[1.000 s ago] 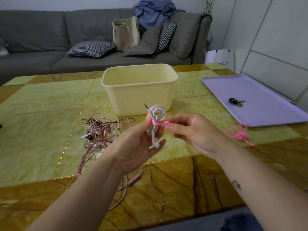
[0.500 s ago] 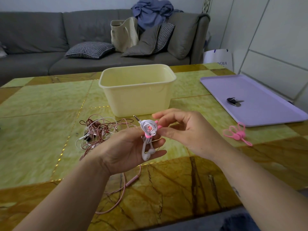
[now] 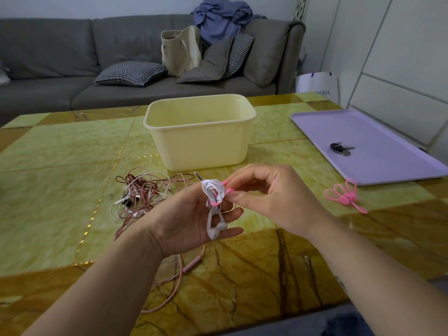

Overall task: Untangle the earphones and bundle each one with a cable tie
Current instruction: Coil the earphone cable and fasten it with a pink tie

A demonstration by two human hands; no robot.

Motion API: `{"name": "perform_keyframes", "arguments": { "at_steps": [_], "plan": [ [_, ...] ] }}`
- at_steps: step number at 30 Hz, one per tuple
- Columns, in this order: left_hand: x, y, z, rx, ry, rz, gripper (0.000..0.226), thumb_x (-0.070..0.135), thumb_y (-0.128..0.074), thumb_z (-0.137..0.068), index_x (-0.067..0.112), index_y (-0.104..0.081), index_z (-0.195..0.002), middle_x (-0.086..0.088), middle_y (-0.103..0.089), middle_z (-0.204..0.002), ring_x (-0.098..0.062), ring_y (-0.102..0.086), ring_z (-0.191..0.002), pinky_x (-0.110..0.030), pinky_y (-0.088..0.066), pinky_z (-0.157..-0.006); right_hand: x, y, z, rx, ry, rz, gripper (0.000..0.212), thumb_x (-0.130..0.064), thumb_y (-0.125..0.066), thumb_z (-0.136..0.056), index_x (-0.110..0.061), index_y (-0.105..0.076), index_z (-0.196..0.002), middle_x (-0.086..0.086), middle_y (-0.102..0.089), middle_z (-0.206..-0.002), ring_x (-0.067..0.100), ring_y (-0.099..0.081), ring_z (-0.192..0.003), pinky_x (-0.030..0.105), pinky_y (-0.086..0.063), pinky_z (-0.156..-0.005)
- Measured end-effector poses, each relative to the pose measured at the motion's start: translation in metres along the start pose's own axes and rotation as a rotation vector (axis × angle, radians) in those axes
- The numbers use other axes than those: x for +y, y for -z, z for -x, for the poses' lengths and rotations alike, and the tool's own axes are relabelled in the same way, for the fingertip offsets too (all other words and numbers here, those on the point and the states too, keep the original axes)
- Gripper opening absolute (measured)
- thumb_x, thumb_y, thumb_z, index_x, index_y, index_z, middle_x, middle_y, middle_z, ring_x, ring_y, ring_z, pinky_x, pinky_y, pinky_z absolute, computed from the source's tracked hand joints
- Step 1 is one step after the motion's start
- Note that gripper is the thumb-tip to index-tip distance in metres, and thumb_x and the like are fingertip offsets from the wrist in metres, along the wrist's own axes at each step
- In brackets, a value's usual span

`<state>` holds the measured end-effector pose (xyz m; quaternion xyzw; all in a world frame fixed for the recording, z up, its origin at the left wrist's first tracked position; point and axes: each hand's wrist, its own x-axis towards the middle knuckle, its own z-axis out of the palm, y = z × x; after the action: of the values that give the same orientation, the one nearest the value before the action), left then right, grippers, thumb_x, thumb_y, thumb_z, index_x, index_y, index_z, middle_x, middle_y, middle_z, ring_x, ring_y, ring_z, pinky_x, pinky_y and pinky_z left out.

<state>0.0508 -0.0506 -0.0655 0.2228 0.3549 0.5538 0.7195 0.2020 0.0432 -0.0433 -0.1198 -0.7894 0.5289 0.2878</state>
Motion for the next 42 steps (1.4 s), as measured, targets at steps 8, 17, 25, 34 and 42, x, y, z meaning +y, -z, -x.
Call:
{"name": "perform_keyframes", "arguments": {
  "at_steps": [8, 17, 25, 34, 42],
  "plan": [
    [0.000, -0.003, 0.001, 0.022, 0.006, -0.020, 0.045, 0.027, -0.093, -0.044, 0.009, -0.069, -0.077, -0.008, -0.062, -0.069, -0.019, -0.064, -0.055, -0.047, -0.054, -0.084, 0.002, -0.003, 0.000, 0.015, -0.023, -0.005, 0.015, -0.003, -0.075, -0.076, -0.016, -0.069, -0.081, 0.002, -0.073, -0.086, 0.018, -0.070, -0.079, 0.027, -0.057, -0.074],
    [-0.002, -0.008, -0.006, 0.247, -0.128, -0.153, 0.028, 0.015, -0.045, -0.086, 0.004, -0.061, -0.107, -0.007, -0.057, -0.082, -0.016, -0.057, -0.066, -0.036, -0.052, -0.081, 0.008, 0.000, -0.002, 0.070, -0.111, 0.074, 0.012, -0.011, -0.071, -0.082, -0.018, -0.073, -0.092, 0.007, -0.072, -0.085, 0.025, -0.067, -0.081, 0.037, -0.057, -0.077],
    [-0.009, -0.013, -0.004, 0.339, -0.407, -0.754, 0.017, 0.013, -0.060, -0.090, 0.019, -0.065, -0.104, 0.012, -0.071, -0.087, -0.002, -0.063, -0.083, -0.018, -0.047, -0.079, 0.014, 0.005, -0.004, 0.169, -0.207, -0.041, 0.012, -0.011, -0.069, -0.084, -0.009, -0.072, -0.096, 0.005, -0.074, -0.087, 0.010, -0.067, -0.077, 0.024, -0.056, -0.076],
    [-0.010, -0.018, -0.006, 0.329, -0.323, -0.305, 0.021, 0.019, -0.060, -0.073, 0.008, -0.066, -0.089, -0.004, -0.067, -0.076, -0.011, -0.061, -0.072, -0.023, -0.055, -0.066, 0.010, 0.005, -0.007, 0.104, -0.157, -0.037, 0.005, -0.003, -0.064, -0.085, -0.003, -0.069, -0.086, 0.014, -0.071, -0.079, 0.016, -0.067, -0.070, 0.022, -0.054, -0.068],
    [0.003, -0.011, 0.001, 0.471, -0.311, -0.727, 0.029, 0.034, -0.061, -0.085, 0.020, -0.067, -0.110, 0.003, -0.071, -0.097, -0.015, -0.066, -0.094, -0.032, -0.048, -0.094, 0.014, -0.003, -0.013, 0.245, -0.256, 0.023, 0.002, -0.007, -0.065, -0.085, -0.008, -0.067, -0.084, 0.002, -0.066, -0.070, 0.008, -0.060, -0.058, 0.020, -0.053, -0.063]
  ]
}}
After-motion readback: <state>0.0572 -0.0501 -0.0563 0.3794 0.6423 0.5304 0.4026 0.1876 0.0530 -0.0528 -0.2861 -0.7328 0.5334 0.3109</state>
